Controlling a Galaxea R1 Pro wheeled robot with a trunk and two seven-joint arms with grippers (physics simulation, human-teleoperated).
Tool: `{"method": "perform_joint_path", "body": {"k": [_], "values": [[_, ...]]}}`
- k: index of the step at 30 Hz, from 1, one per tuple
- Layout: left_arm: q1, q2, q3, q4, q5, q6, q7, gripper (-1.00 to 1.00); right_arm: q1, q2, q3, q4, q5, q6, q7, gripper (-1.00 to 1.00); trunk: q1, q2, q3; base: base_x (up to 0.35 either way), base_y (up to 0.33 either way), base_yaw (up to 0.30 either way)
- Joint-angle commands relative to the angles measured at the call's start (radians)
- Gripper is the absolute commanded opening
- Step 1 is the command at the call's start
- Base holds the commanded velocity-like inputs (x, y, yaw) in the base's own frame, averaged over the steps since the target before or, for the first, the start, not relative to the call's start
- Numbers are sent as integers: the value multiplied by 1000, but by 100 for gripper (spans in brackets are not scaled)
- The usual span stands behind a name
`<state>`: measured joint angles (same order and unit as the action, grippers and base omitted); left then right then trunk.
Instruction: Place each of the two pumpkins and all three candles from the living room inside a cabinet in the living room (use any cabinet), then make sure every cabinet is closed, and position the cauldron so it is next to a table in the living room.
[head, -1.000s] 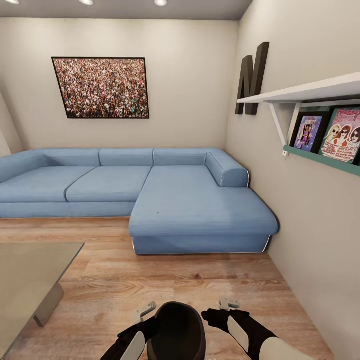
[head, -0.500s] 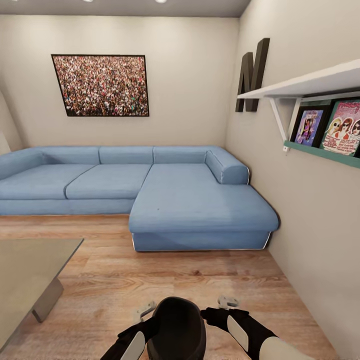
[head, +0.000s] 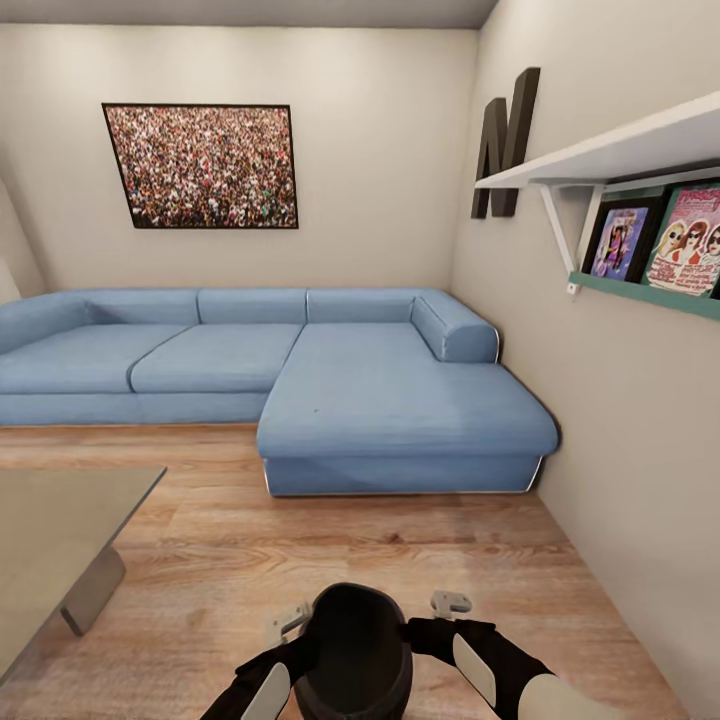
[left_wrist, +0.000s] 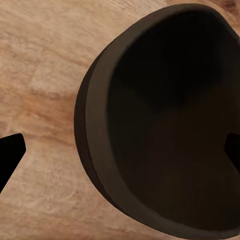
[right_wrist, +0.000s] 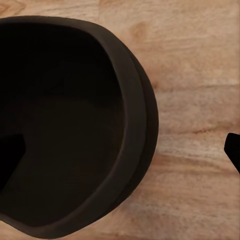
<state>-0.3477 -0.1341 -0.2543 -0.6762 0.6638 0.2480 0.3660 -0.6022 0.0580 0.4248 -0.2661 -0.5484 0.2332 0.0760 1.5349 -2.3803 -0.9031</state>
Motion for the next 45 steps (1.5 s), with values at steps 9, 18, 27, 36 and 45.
{"method": "perform_joint_path", "body": {"k": [9,18,27,36,45], "values": [[0,0,-5,-2,8,3,7,100,-1,0,3,-1,-2,3,1,100,34,-64,-29,0,0,0],[0,-1,-5,-2,8,4,7,100,-1,0,4,-1,-2,3,2,100,66,-120,-58,0,0,0],[0,-1,-5,-2,8,4,7,100,-1,1,4,-2,-2,2,2,100,68,-121,-81,0,0,0],[0,-11,-5,-1,8,3,7,100,-1,18,5,-2,-2,-4,2,100,68,-121,-81,0,0,0],[0,-15,-24,-2,8,3,7,100,-2,37,5,-2,-1,-1,-2,100,68,-121,-81,0,0,0]]}}
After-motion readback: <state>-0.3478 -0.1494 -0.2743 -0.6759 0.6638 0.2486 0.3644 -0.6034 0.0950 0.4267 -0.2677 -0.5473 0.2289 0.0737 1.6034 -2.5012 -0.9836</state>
